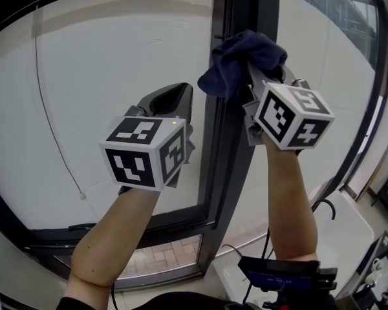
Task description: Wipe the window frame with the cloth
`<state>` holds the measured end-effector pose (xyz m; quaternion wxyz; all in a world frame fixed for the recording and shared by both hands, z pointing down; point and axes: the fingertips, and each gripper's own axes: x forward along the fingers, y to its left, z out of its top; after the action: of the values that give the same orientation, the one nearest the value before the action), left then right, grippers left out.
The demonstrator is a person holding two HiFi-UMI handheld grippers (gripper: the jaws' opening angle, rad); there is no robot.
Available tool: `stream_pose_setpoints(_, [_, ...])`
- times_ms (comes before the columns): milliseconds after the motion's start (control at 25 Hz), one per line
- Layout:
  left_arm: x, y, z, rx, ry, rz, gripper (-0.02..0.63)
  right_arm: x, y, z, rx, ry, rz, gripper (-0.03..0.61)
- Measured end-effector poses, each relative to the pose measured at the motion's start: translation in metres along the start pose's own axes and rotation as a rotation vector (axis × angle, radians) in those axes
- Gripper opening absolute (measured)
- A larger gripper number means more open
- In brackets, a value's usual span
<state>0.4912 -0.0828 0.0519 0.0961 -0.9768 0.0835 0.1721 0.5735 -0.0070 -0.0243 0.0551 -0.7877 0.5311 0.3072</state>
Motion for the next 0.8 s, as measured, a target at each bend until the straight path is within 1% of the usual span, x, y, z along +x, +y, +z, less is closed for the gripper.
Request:
stream_pose_setpoints(40, [-0.001,-0.005,-0.003,-0.01,0.002,-0.02,-0.006,-0.003,0.001,-0.004,-0.002,0.009,0.002,0.051])
stream_pose_setpoints(120, [-0.002,-0.011,-0.009,0.004,0.009,-0.033,-0.006,-0.008,0.002,-0.011,-0.002,0.015,-0.002,0.051])
stream_pose_setpoints(200, [-0.005,-0.012,-0.017,0.02,0.018,-0.027,-0.006,-0.013,0.003,-0.019,0.005,0.02,-0.006,0.051])
stream_pose_setpoints(360, [-0.011,-0.015,-0.036,0.019,0.036,-0.023,-0.006,-0.024,0.009,-0.039,0.004,0.048,0.004,0.051])
stream_pose_setpoints(560, [-0.015,-0.02,-0.065,0.003,0.077,-0.034,-0.006,-0.038,0.013,-0.063,0.021,0.078,-0.01,0.051])
stream_pose_setpoints(800, [-0.021,-0.019,-0.089,-0.014,0.111,-0.021,-0.006,-0.056,0.019,-0.087,0.052,0.094,-0.018,0.051])
